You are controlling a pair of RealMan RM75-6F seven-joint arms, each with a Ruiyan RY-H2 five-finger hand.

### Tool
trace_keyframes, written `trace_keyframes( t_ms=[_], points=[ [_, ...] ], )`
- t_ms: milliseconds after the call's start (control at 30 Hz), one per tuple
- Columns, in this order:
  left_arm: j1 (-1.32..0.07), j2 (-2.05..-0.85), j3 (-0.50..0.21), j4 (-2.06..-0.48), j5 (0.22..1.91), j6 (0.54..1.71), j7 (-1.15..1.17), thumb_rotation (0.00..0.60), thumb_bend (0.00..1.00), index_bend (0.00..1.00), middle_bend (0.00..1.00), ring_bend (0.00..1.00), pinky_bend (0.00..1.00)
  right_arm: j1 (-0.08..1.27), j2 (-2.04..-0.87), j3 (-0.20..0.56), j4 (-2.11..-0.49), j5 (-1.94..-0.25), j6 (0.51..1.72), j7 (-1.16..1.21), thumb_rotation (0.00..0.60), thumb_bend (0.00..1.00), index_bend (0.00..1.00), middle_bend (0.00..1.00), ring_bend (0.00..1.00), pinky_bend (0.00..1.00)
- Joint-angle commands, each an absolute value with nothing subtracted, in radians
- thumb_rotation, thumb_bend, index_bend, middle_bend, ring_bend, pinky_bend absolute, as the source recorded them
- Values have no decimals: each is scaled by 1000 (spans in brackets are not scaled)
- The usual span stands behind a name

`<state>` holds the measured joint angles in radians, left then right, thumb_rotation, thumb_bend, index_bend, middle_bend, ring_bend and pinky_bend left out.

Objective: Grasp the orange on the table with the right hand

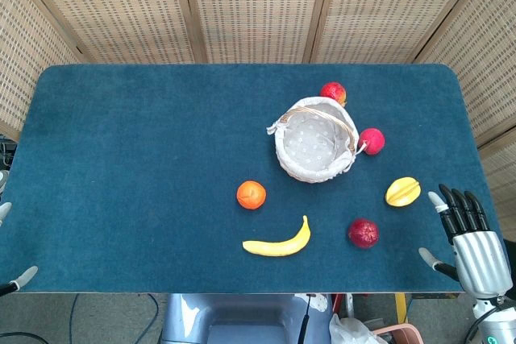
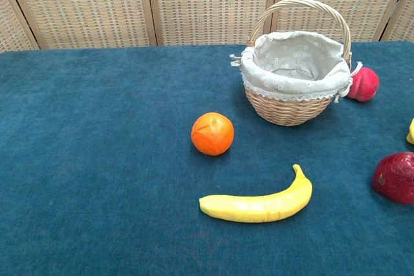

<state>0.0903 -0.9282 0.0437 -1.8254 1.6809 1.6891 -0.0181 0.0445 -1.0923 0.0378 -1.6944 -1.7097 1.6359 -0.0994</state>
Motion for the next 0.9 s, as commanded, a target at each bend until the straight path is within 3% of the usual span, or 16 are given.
trace_keyframes(
  t_ms=[33,267,567,900],
  points=[
    [89,-928,43,-1824,1679,1687,-18,600,0,0,0,0,0,48,-1091,35,-1695,-1711,1627,-100,600,0,0,0,0,0],
    [84,-934,34,-1827,1668,1680,-4,600,0,0,0,0,0,118,-1073,32,-1723,-1757,1540,-33,600,0,0,0,0,0],
    [48,-942,5,-1852,1599,1615,51,600,0,0,0,0,0,486,-1068,139,-1785,-1785,1125,104,600,0,16,0,0,0],
    [9,-935,-33,-1861,1487,1541,50,600,0,0,0,0,0,807,-1319,248,-1662,-1529,720,-32,600,0,50,15,0,1]
  ],
)
